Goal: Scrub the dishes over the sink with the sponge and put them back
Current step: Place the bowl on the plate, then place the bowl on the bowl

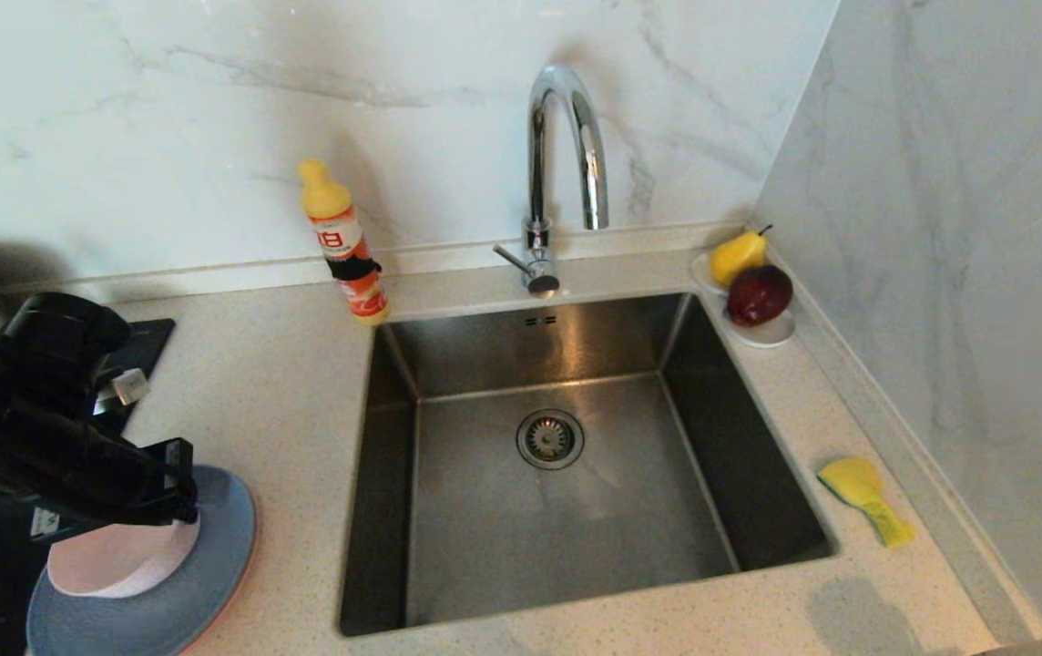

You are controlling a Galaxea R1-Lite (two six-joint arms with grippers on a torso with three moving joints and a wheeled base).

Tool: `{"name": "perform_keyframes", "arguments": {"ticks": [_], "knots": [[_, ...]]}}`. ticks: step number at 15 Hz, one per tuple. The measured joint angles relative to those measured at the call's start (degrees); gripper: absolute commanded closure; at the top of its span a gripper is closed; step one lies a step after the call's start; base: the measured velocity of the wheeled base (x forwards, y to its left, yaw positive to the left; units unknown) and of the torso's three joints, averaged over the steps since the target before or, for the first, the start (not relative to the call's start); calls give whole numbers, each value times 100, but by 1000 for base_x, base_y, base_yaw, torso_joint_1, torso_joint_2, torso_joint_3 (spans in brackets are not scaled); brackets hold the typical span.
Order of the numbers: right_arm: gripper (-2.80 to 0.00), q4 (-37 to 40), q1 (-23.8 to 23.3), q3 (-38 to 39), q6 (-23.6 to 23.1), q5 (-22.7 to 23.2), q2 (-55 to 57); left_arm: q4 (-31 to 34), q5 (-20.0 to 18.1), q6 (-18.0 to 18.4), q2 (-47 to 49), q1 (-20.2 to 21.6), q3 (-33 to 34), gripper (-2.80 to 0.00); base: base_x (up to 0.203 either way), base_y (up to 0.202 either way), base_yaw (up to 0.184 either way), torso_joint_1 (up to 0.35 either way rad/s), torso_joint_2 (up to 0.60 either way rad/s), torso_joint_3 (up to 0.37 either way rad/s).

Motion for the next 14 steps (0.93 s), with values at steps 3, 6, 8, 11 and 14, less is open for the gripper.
{"name": "perform_keyframes", "arguments": {"ticks": [3, 6, 8, 11, 14], "knots": [[0, 1, 0, 0, 2, 2, -2, -6, -53, -62, -27, -2, -39, -280, 0, 0, 0, 0, 0, 0], [0, 1, 2, 0, 2, 4, -2, 6, -65, -299, -151, 5, -295, -280, 0, 0, 0, 0, 0, 0], [0, 1, 0, 0, 3, 0, -2, 71, -112, -481, -335, 17, -671, 0, 0, 0, 0, 0, 0, 0], [0, 1, 0, 0, 2, 2, -2, 286, -135, -711, -517, 129, -1169, 0, 0, 0, 0, 0, 0, 0], [0, 1, 0, 0, 2, 4, -2, 293, -111, -711, -441, 583, -1656, 0, 0, 0, 0, 0, 0, 0]]}}
